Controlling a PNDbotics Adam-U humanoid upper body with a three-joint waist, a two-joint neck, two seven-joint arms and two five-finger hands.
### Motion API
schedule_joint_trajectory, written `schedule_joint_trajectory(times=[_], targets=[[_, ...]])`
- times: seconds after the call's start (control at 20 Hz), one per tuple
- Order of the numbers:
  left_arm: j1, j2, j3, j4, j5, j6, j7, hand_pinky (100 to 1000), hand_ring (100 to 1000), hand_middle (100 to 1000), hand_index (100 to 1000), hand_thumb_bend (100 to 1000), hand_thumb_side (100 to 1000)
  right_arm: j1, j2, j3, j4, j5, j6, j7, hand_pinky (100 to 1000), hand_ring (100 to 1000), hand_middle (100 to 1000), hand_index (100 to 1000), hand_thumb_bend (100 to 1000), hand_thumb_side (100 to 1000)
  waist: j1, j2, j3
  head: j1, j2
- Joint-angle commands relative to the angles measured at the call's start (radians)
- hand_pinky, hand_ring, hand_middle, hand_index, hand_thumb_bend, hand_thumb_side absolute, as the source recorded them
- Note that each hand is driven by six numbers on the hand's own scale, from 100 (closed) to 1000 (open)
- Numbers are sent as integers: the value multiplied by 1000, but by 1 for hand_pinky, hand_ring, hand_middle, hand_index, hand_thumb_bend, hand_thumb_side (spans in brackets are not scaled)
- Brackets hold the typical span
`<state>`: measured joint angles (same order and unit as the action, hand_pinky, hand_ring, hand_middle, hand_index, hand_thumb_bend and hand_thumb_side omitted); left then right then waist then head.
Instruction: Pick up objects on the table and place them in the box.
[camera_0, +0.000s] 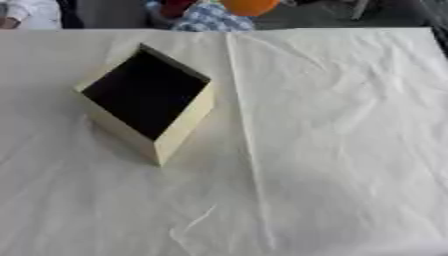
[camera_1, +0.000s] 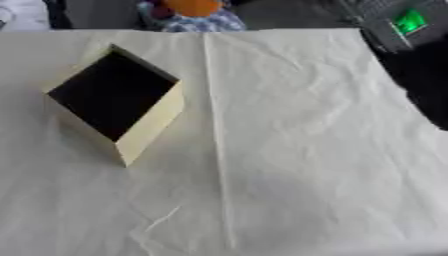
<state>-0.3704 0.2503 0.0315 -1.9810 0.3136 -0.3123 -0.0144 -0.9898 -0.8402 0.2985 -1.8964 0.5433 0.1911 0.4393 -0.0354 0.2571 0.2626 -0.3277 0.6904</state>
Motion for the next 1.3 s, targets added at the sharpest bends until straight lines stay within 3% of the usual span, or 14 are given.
schedule_joint_trajectory(times=[0.05, 0.45, 0.5, 0.55, 0.95, 1.0, 1.05, 1.3], targets=[[-33, 3, -12, -19, 24, -9, -18, 720, 793, 794, 732, 100, 738, -60, 67, 9, 84, 69, -23, -17, 141, 508, 416, 471, 173, 100, 3, -8, 11, -27, -20], [-108, -5, -37, -19, 83, -36, -52, 721, 792, 789, 735, 100, 726, -129, 209, 58, 288, 159, -82, -77, 120, 502, 416, 471, 138, 100, -17, 23, 73, -76, -44], [-116, -6, -40, -19, 90, -39, -56, 721, 792, 789, 735, 100, 725, -130, 221, 62, 308, 170, -86, -84, 118, 501, 415, 471, 236, 100, -20, 27, 81, -85, -47], [-123, -7, -42, -19, 96, -40, -60, 721, 791, 789, 735, 100, 725, -130, 233, 68, 326, 178, -92, -89, 118, 501, 416, 471, 133, 100, -22, 30, 88, -91, -50], [-146, -16, -47, -19, 118, -46, -79, 721, 791, 787, 736, 100, 724, -107, 322, 121, 392, 216, -128, -95, 115, 499, 419, 474, 101, 100, -33, 47, 107, -107, -60], [-148, -17, -48, -19, 121, -47, -82, 721, 791, 787, 736, 100, 723, -104, 332, 126, 399, 217, -131, -95, 117, 499, 419, 474, 143, 100, -33, 48, 109, -109, -60], [-150, -17, -49, -19, 123, -49, -85, 721, 791, 787, 736, 100, 723, -100, 341, 132, 406, 219, -134, -94, 116, 499, 419, 474, 100, 100, -34, 49, 111, -111, -61], [-150, -19, -50, -19, 129, -48, -96, 720, 792, 788, 736, 100, 725, -79, 374, 156, 422, 235, -148, -87, 136, 502, 422, 477, 100, 100, -35, 52, 112, -111, -61]])
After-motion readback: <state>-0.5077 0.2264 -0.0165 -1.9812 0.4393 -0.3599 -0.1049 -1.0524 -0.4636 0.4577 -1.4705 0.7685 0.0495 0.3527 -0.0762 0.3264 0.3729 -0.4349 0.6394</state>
